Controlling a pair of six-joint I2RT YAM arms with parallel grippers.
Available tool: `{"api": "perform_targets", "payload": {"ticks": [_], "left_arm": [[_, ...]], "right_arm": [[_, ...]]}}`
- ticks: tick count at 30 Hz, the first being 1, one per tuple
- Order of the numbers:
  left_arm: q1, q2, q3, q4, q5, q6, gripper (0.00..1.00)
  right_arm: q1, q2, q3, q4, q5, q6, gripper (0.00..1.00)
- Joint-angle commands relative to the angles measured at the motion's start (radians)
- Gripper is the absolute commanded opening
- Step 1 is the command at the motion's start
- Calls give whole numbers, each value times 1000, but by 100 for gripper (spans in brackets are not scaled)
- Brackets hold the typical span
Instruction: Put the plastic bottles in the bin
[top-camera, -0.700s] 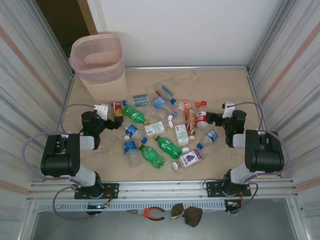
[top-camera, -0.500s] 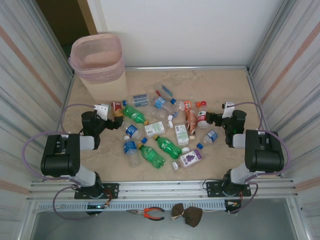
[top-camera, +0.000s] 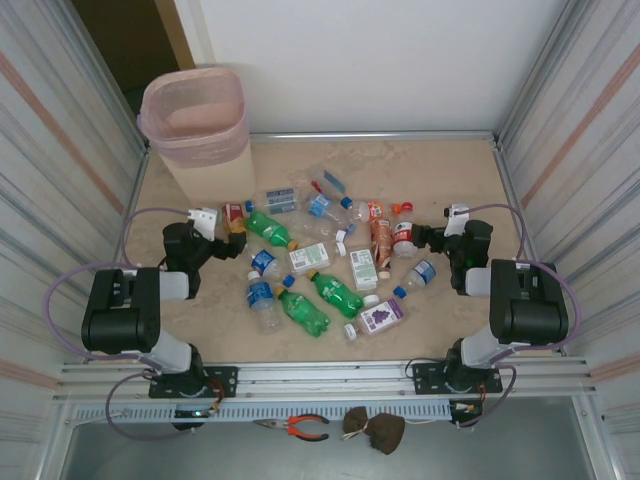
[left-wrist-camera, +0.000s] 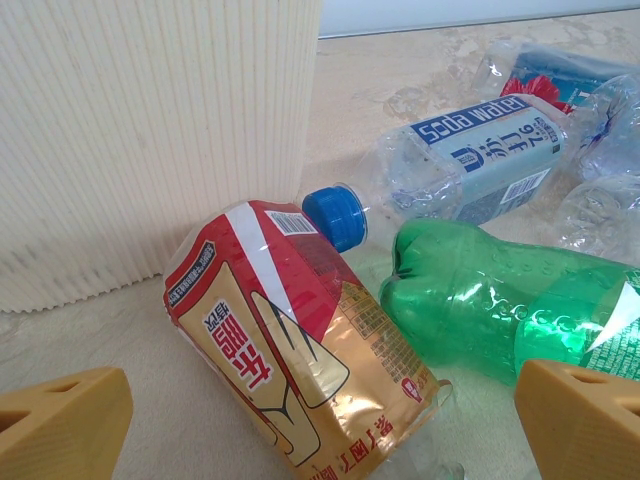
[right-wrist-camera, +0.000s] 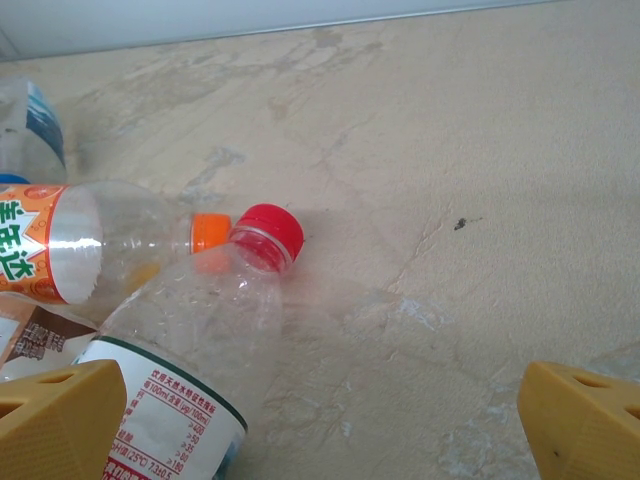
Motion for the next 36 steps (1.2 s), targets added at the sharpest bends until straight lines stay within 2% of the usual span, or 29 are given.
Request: {"api": "perform_targets", "payload": {"ticks": [1,17,21,26,30,36], "left_arm": [[6,-12,-10,23,22,23,99],[4,-12,-10,23,20,22,99],[5,-29,0,-8,5,22,99],[3,-77,-21,-7,-57,-9,99],[2,-149,25,-158,-100,-26,99],[-36,-223,89,-379,-266,-71,99]], "right_arm": [[-2,-1,-10,22,-10,-18,99],[-13,-1,-10,23,-20,-10,99],[33,-41,19,-67,94,-22,99],[49,-113,31,-151,139,-26,99],[72,-175,33,-228,183,-55,99],[83,-268,81,-411,234,-25,99]]}}
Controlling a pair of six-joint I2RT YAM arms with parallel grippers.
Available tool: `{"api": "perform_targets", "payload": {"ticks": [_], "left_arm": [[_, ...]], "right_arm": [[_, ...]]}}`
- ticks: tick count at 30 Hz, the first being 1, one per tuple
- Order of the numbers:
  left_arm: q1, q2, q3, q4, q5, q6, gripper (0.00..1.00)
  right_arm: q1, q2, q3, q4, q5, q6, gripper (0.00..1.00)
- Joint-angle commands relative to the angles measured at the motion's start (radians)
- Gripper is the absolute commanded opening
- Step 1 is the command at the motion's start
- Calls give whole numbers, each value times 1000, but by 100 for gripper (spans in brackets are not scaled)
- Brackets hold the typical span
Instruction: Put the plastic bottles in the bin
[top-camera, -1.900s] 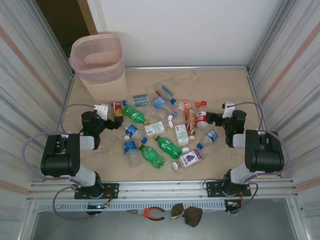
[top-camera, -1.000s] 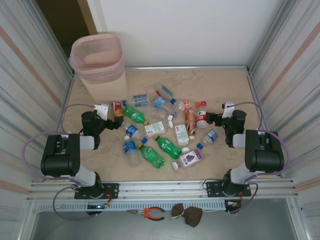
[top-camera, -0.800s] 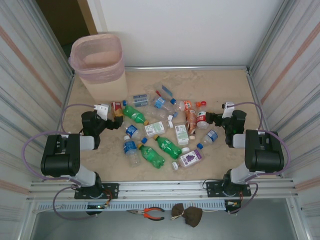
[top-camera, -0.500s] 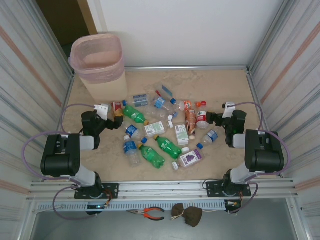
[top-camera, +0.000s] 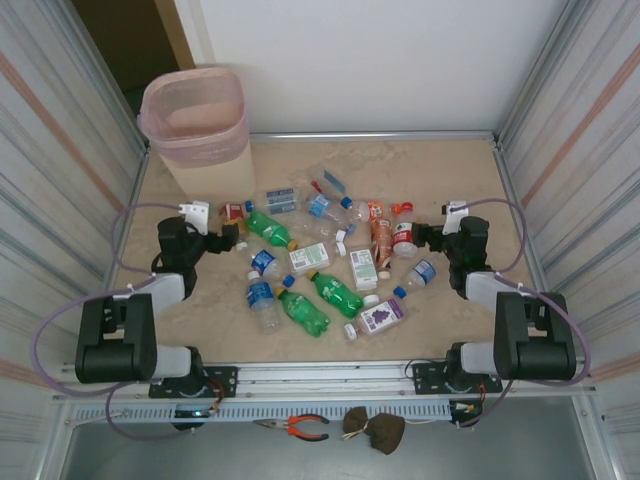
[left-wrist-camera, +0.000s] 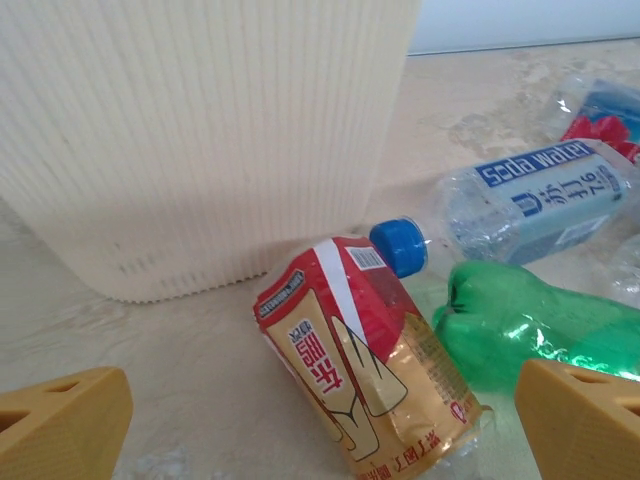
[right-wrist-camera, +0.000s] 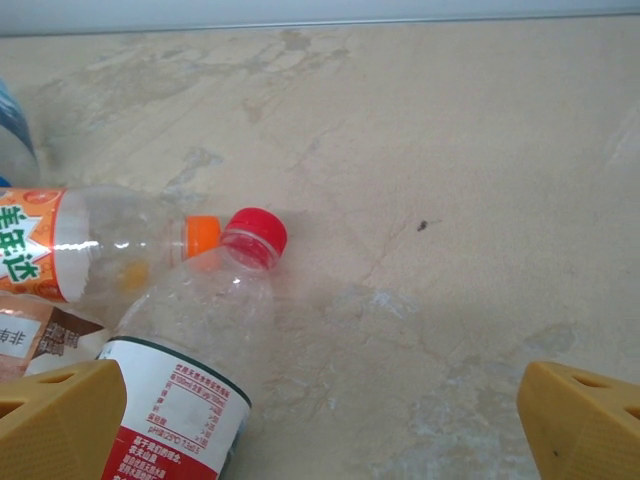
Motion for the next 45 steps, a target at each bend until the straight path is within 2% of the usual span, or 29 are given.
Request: {"api": "perform_targets", "payload": {"ticks": [1,4,7,10,16,21,24,32,37,42,45], "left_arm": [[-25,-45,51,-169,-106,-43,99],[-36,-57,102,-291,-100,-101,99],[-74,-65,164,-436,-162,-93,99],[-76,-56,244,-591,-179,-153,98],[-75,27,364,-757,-72,-298,93],[-74,112,401,-763,80,-383,86],[-73,155,407,-741,131,-414,82],[-60,219,428,-729,114,-419,73],[-45,266,463,-748,102,-386,71],[-30,311,505,-774,97,-336,75],[-20,344,530,-783,131,-334,75]], "right_arm": [[8,-60,58,-150,49,15,99],[9,-98,85,-233,40,64,99],[13,-136,113,-312,22,121,99],[13,-172,152,-411,-5,177,100],[14,-234,192,-526,-40,245,99],[16,-293,198,-570,-40,254,99],[16,-321,200,-593,-41,251,99],[16,-370,205,-636,-43,257,99],[21,-393,207,-650,-40,272,99],[23,-409,218,-680,-33,269,99],[23,-426,218,-694,-27,263,99]]}}
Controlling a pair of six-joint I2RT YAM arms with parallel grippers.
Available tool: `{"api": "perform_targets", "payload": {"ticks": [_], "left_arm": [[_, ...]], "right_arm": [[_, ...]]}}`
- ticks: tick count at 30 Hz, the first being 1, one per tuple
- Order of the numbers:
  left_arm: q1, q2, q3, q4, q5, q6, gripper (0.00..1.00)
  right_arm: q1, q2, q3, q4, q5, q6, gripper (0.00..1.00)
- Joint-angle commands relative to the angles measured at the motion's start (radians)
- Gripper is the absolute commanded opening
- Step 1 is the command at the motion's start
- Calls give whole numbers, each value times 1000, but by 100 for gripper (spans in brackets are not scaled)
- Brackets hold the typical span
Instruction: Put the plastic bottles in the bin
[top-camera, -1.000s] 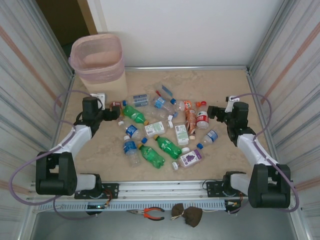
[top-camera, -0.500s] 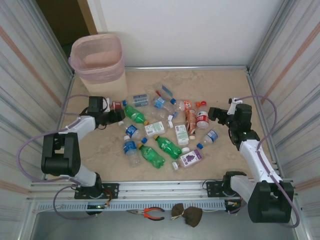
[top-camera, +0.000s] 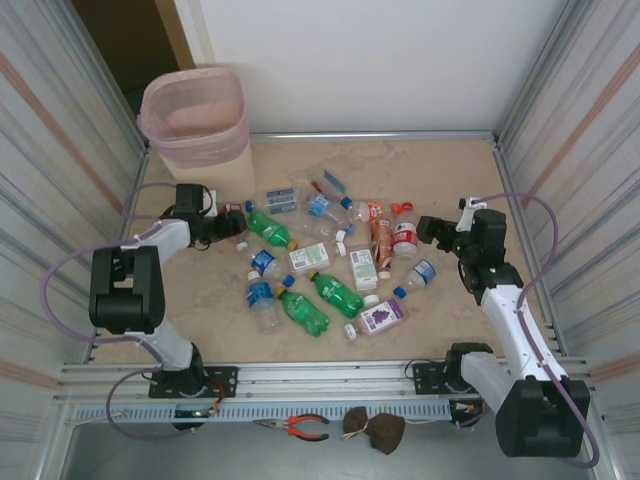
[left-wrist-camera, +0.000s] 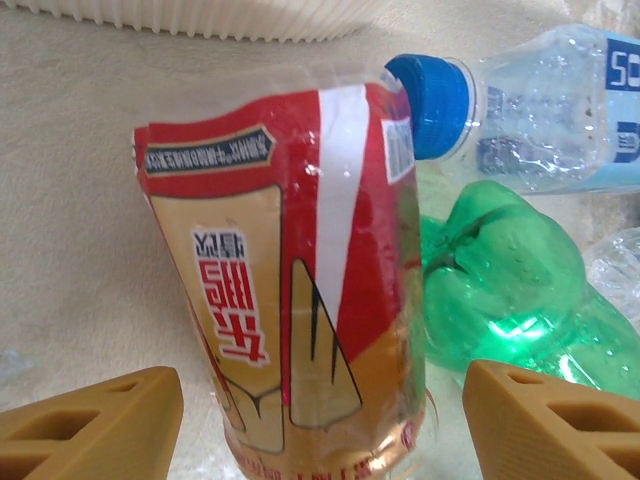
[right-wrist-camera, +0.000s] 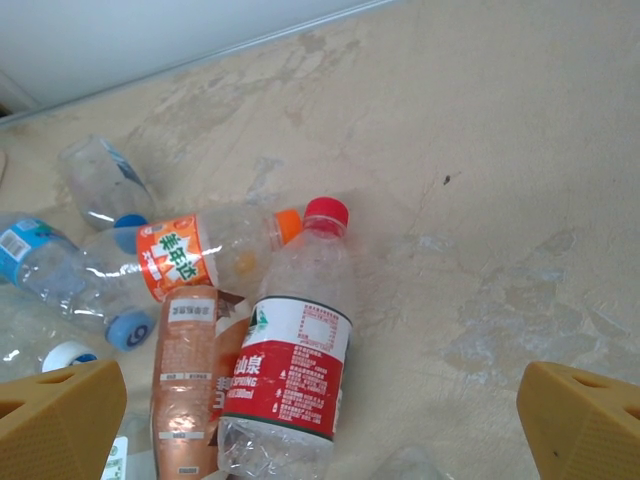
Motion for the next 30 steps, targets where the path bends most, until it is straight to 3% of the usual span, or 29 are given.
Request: {"api": "perform_targets", "payload": {"ticks": [1,18,30], "left_arm": [[14,35,49,-41,32,33,75],[14,138,87,-67,86,-9,69],[14,30,28,-52,56,-5,60]], "right_arm": [[8,-36,36,-33,6,15,99],[9,-89,21,-53,23,14,100],[10,-107,24,-60,20,11,100]]}}
